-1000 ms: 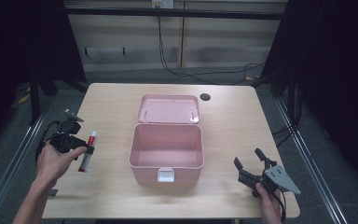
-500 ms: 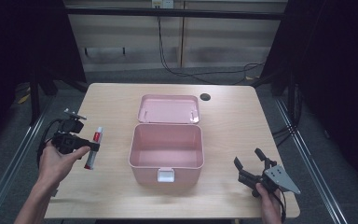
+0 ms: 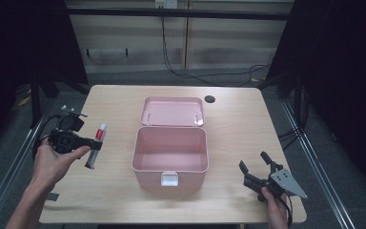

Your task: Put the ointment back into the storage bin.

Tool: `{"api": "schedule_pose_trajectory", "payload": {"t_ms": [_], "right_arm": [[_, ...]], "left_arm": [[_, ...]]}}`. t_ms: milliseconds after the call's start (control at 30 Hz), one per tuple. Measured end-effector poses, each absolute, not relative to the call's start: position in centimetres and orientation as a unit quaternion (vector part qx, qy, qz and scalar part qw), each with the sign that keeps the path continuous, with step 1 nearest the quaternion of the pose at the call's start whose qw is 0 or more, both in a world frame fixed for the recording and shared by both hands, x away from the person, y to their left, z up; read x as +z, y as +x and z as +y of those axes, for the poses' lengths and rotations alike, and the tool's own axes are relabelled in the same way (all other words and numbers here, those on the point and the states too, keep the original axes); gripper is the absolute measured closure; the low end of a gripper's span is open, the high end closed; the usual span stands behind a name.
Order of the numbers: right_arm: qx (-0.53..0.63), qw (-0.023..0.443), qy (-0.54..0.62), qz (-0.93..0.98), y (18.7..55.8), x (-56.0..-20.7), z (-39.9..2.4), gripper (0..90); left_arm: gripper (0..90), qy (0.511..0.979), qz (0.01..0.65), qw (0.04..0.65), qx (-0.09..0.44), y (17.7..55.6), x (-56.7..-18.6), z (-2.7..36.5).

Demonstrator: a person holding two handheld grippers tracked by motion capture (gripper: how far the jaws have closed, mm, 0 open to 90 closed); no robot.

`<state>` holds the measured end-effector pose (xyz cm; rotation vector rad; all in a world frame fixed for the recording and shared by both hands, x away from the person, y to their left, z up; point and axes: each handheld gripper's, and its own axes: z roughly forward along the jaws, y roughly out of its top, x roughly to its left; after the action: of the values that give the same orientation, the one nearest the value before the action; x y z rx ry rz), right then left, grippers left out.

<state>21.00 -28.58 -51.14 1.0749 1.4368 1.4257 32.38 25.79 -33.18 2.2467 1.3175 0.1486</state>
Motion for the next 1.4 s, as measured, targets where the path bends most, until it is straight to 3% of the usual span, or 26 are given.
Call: {"api": "schedule_pose_trajectory", "payload": {"t_ms": [900,1400], "right_arm": [[0.567,0.413,0.427,0.571,21.0,-51.1,-28.6,13.1],[0.567,0.412,0.427,0.571,21.0,-51.1,-28.6,13.1]], "left_arm": [[71.4,0.884,0.404,0.229,0.046,32.3,-30.5,24.1],[71.3,0.910,0.355,0.206,0.057,32.5,-29.1,20.8]]}}
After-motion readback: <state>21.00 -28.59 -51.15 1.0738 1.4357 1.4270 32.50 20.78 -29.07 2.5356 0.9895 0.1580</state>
